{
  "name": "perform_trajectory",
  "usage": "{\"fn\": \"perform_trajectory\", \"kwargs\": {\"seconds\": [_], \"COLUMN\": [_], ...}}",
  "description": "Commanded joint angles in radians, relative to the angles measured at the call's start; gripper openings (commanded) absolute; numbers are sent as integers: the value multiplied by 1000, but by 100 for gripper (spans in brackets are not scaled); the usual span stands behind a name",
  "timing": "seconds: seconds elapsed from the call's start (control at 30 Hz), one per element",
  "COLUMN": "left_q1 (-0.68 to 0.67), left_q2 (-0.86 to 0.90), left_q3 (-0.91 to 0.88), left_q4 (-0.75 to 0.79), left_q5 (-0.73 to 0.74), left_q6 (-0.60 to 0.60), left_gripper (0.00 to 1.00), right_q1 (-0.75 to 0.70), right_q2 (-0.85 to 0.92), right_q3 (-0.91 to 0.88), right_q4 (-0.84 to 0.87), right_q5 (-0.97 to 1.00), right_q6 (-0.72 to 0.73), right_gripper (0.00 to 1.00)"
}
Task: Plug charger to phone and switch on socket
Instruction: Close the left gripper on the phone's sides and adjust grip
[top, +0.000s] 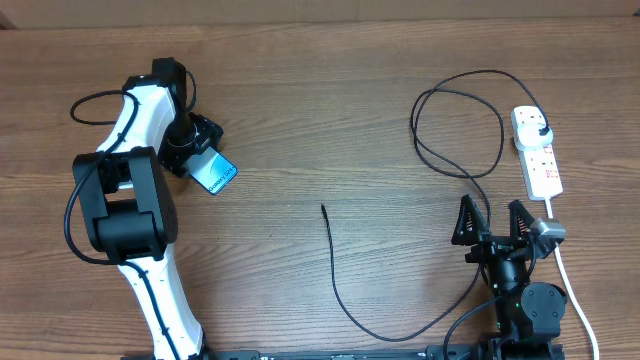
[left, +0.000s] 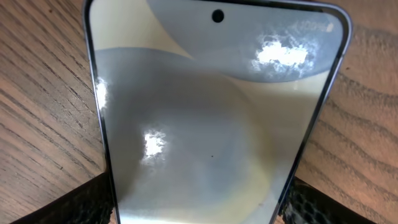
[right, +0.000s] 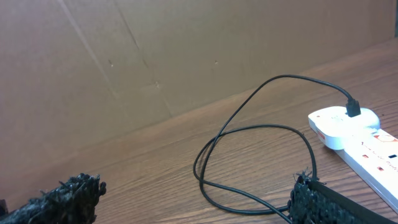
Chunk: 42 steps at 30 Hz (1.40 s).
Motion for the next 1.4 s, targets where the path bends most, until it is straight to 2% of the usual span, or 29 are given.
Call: {"fn": "perform_trajectory", "kwargs": {"seconds": [0.0, 0.3, 0.87, 1.03, 1.27, 1.37], "left_q1": [-15, -15, -15, -15, -15, -15], "left_q2": [75, 75, 75, 75, 75, 75], "left_q3": [-57, -57, -58, -58, -58, -58], "left_q4": [-5, 1, 1, 2, 4, 6], "left_q5": [-3, -3, -4, -4, -4, -4], "left_q6": [-8, -7, -7, -7, -6, -6], "left_gripper": [84, 84, 75, 62, 37, 20], "right_q1": [6, 6, 6, 6, 6, 6], "right_q2": [-7, -7, -7, -7, -7, -7], "right_q3": [-11, -11, -11, -11, -11, -11], "right_q4": [6, 6, 6, 6, 6, 6], "right_q5": [13, 13, 13, 13, 13, 13], "right_q6": [-6, -6, -6, -6, -6, -6], "right_gripper": [100, 100, 100, 100, 100, 100]}}
